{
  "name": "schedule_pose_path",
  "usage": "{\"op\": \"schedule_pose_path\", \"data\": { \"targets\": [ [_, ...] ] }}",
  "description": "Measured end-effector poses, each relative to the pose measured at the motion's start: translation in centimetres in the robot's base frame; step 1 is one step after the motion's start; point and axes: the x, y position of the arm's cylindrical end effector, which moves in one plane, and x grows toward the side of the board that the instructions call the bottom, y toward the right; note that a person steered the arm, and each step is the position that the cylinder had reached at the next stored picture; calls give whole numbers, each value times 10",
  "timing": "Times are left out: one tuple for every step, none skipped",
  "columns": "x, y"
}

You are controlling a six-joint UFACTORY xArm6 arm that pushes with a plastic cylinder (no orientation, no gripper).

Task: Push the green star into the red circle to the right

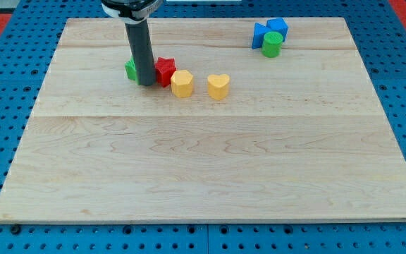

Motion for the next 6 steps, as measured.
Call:
{"op": "schedule_pose_path", "data": {
  "targets": [
    [13,-15],
    [13,-56],
    [-11,-55],
    [-33,-40],
    [-55,-26],
    [-73,-15]
  ]
}}
